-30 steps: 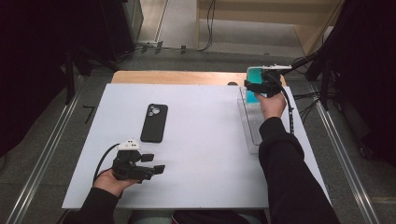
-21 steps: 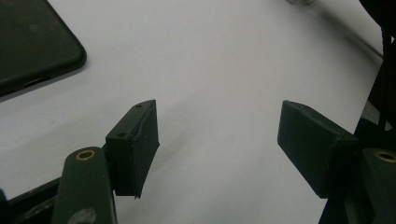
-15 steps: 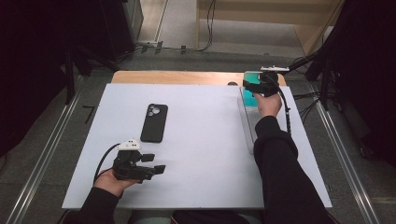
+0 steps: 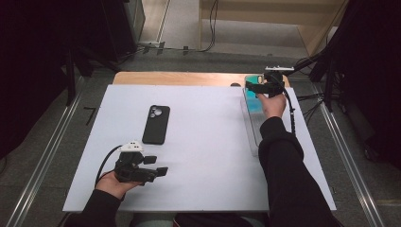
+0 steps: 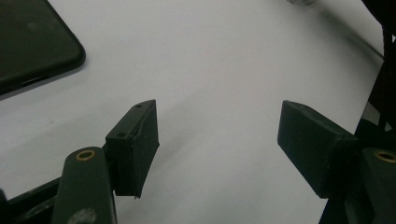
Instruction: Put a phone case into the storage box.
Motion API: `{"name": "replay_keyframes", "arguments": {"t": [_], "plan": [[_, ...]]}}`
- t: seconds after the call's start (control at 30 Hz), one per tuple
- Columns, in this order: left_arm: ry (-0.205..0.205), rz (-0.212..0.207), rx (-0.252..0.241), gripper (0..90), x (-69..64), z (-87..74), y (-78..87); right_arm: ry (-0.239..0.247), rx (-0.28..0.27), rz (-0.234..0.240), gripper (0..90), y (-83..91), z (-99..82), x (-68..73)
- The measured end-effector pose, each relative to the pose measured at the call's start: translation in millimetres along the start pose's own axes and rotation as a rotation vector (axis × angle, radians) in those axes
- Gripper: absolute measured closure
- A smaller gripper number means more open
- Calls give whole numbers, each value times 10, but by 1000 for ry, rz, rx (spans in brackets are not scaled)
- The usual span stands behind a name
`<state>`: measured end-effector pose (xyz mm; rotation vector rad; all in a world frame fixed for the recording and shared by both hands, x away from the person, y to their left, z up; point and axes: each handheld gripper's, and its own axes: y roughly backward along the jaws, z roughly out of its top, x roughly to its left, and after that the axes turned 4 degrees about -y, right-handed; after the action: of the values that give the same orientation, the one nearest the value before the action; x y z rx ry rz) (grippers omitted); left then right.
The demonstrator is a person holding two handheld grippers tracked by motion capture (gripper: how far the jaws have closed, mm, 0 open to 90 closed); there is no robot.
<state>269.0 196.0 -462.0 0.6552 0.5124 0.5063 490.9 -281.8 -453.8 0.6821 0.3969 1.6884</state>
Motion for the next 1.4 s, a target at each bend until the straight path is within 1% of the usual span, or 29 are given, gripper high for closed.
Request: {"name": "replay_keyframes", "arguments": {"t": [0.1, 0.23, 0.27, 0.3, 0.33, 0.37, 0.4, 0.5, 0.53, 0.57, 0.6, 0.63, 0.7, 0.73, 0.8, 0.83, 0.9, 1.0, 1.07, 1.17, 1.33, 1.4], "plan": [[1, 0, 1, 293, 3, 3, -3, 8, 13, 10, 0, 27, 3, 3], [8, 1, 6, 292, 17, 7, -6, -3, 25, 19, 0, 100, 24, 31], [19, 1, 4, 292, 20, 9, -9, -3, 26, 22, 0, 116, 29, 40], [20, 2, 6, 292, 23, 11, -7, -3, 36, 28, 1, 152, 39, 56], [20, 4, 6, 292, 26, 13, -3, -6, 41, 23, 1, 180, 46, 69], [21, 4, 8, 292, 30, 15, -1, -2, 44, 31, 1, 222, 57, 81], [24, 5, 8, 292, 33, 17, 2, -10, 51, 39, 1, 249, 63, 89], [34, 2, 5, 291, 41, 24, 7, -5, 75, 84, 31, 345, 75, 124], [35, 2, 5, 291, 44, 27, 8, 6, 81, 97, 34, 382, 74, 141], [35, 0, 6, 291, 49, 32, 9, 5, 84, 109, 35, 406, 71, 152], [38, 2, 8, 290, 49, 36, 9, 3, 90, 132, 36, 444, 63, 170], [42, -1, 8, 290, 52, 41, 7, 5, 98, 143, 39, 463, 58, 181], [42, 3, 9, 290, 55, 51, 6, 19, 117, 171, 49, 520, 37, 224], [47, 3, 13, 289, 57, 61, 7, 23, 118, 183, 61, 541, 28, 237], [62, 0, 19, 286, 63, 80, 9, 38, 117, 211, 112, 606, -6, 280], [65, -5, 20, 286, 67, 87, 12, 50, 114, 222, 112, 639, -25, 304], [64, -10, 13, 286, 74, 99, 13, 67, 113, 236, 112, 693, -62, 357], [67, -6, 13, 286, 86, 117, 15, 84, 123, 263, 113, 753, -106, 412], [62, 0, 16, 286, 94, 125, 19, 103, 141, 272, 113, 790, -143, 449], [56, 10, 17, 286, 100, 138, 21, 120, 160, 299, 113, 838, -207, 494], [53, 15, 21, 286, 116, 164, 23, 140, 162, 343, 114, 925, -318, 555], [57, 18, 14, 286, 120, 173, 24, 154, 168, 364, 116, 959, -362, 583]]}}
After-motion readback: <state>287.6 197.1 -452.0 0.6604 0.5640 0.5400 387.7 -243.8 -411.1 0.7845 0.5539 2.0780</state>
